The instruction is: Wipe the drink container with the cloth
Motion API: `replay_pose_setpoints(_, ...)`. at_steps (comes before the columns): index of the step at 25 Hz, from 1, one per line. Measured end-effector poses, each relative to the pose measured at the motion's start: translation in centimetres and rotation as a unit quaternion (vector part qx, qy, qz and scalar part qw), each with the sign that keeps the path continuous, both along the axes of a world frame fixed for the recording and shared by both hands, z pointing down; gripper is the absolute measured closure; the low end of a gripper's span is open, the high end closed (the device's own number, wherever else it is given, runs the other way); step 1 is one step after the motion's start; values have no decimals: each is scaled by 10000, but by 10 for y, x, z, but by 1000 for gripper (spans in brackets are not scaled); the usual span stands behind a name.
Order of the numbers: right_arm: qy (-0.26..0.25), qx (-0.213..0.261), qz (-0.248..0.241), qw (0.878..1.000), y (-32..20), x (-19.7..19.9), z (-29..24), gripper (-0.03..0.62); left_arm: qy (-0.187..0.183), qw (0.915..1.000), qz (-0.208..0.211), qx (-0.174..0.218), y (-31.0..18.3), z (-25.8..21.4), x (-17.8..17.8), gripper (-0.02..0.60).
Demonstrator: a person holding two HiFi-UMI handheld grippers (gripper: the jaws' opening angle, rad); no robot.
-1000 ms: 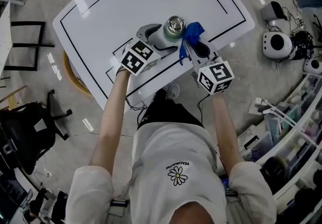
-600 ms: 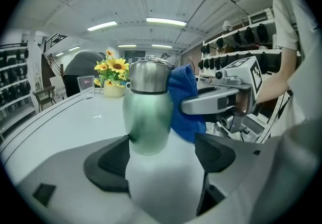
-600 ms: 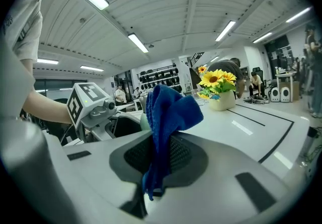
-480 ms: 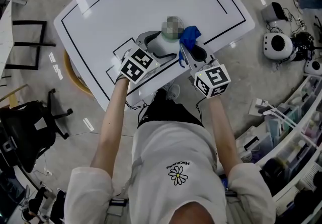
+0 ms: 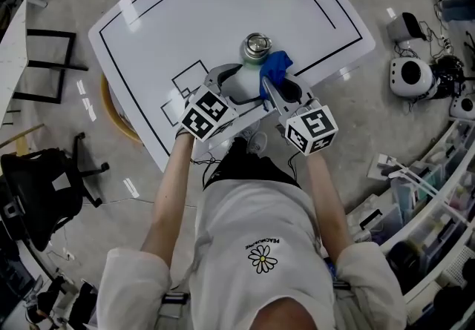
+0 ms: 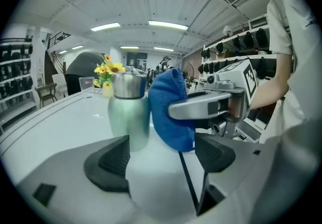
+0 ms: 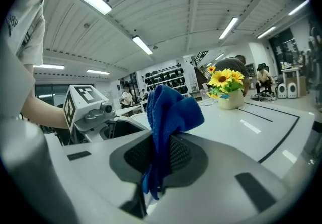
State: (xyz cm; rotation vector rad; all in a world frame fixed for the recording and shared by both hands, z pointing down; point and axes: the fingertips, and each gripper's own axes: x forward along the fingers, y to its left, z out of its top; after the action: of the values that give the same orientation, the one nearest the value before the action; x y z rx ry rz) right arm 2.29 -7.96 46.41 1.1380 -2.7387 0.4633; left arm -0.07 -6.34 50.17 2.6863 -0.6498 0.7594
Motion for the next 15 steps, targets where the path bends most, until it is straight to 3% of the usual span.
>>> replay_pose_setpoints(5,-346,292,307,9985,-21,20,-40,553,-91,9989,-329,311,-42,-12,-23,190)
replay_pose_setpoints(10,-642,280,162,9974,-35,12,-59,553,-185,9993,-221,227,-65,1,-15,190)
replay_pose_setpoints(15,-729,141,251,9969,-31,8,-54,553,-285,9994,-124,138,-54,9,-3,190)
